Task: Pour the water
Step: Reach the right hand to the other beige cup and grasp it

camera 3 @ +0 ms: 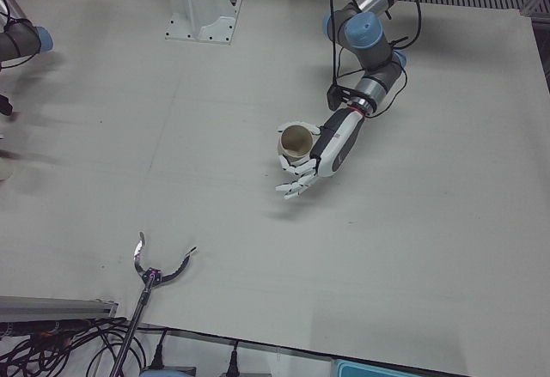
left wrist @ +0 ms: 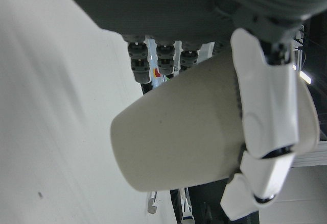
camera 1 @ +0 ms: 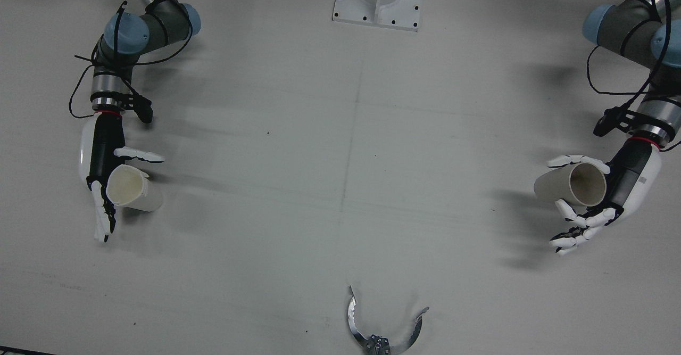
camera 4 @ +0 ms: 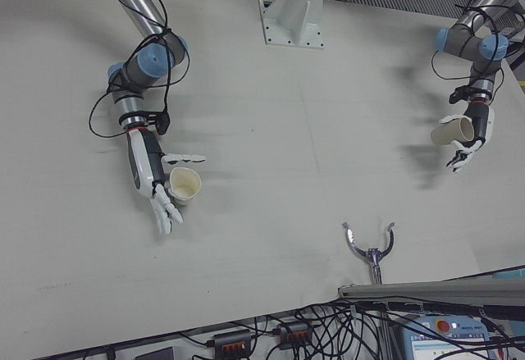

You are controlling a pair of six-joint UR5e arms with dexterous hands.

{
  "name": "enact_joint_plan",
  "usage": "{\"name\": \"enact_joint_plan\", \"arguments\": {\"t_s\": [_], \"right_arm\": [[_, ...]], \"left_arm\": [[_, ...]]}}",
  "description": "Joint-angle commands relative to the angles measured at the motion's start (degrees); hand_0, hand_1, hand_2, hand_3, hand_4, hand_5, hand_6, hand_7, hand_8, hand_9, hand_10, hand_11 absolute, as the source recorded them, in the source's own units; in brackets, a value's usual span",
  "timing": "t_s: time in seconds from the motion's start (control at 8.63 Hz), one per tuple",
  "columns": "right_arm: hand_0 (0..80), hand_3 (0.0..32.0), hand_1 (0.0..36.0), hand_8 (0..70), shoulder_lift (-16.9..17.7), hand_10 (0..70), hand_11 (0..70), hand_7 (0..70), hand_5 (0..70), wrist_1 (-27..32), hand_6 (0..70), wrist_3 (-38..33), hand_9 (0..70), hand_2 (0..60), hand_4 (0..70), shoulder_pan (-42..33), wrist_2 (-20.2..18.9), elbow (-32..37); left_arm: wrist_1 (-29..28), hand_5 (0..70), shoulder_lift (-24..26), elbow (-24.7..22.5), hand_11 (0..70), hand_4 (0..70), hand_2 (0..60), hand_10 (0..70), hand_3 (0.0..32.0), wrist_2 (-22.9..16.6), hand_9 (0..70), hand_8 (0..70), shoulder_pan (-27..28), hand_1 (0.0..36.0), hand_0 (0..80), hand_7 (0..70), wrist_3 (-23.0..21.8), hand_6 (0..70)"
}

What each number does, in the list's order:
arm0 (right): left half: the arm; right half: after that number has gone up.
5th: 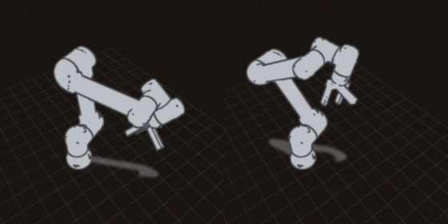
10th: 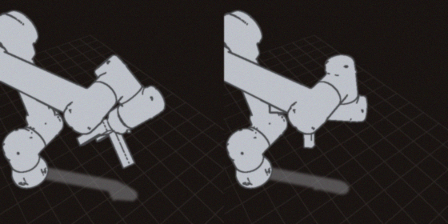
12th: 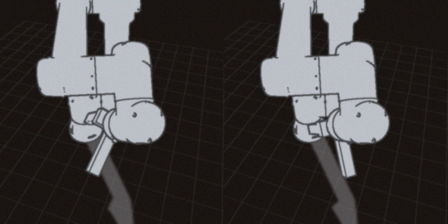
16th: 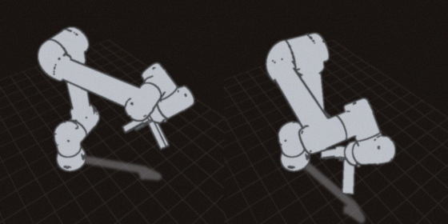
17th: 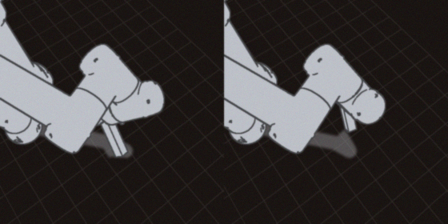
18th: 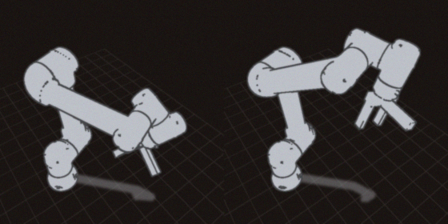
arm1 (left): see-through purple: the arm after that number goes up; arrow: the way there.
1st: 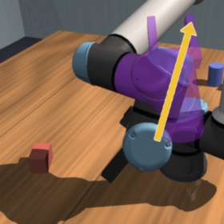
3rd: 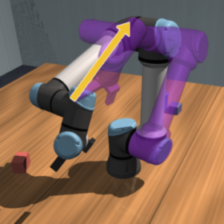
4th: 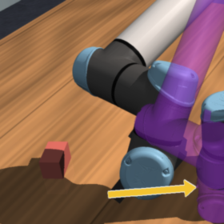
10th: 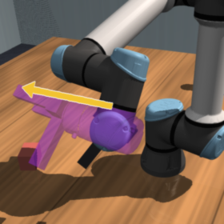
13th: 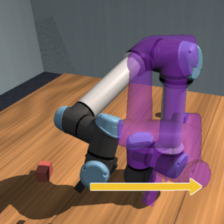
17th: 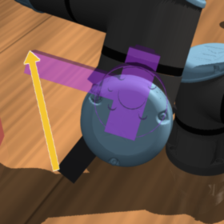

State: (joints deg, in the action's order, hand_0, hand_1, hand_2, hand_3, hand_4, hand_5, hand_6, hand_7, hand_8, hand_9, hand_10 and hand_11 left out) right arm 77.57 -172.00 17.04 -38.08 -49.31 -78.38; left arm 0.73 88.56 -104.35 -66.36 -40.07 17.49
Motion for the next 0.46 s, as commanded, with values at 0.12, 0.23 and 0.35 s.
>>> {"name": "enact_joint_plan", "arguments": {"t_s": [0.12, 0.23, 0.35], "right_arm": [[77.9, 0.0, 32.2, 5.4, -0.3, 4.7, 10.3, 31.0, 7.9, -0.1, 13.9, 0.1, 11.2, 8.9, 13.2, 0.3, 0.1, -0.2], [80.0, 0.0, 36.0, 7.0, -0.3, 5.0, 11.4, 35.1, 8.4, -0.1, 15.9, 0.0, 13.5, 14.6, 17.0, 0.4, 0.1, -0.2], [80.0, 0.0, 36.0, 8.5, -0.3, 5.4, 12.1, 37.1, 8.6, -0.1, 17.1, 0.0, 15.6, 19.1, 18.6, 0.4, 0.1, -0.3]], "left_arm": [[0.0, 70.0, -0.1, 0.1, 18.1, 43.9, 60.0, 10.9, 0.0, 0.0, 14.5, 8.9, 0.1, 36.0, 50.7, 23.7, 0.0, 14.7], [0.0, 70.0, -0.1, 0.1, 18.2, 43.9, 60.0, 11.0, 0.0, 0.0, 14.5, 8.8, 0.1, 36.0, 50.5, 23.7, 0.0, 14.7], [0.0, 70.0, -0.1, 0.1, 18.2, 43.8, 60.0, 11.0, 0.0, 0.1, 14.5, 8.8, 0.1, 36.0, 50.5, 23.7, 0.0, 14.7]]}}
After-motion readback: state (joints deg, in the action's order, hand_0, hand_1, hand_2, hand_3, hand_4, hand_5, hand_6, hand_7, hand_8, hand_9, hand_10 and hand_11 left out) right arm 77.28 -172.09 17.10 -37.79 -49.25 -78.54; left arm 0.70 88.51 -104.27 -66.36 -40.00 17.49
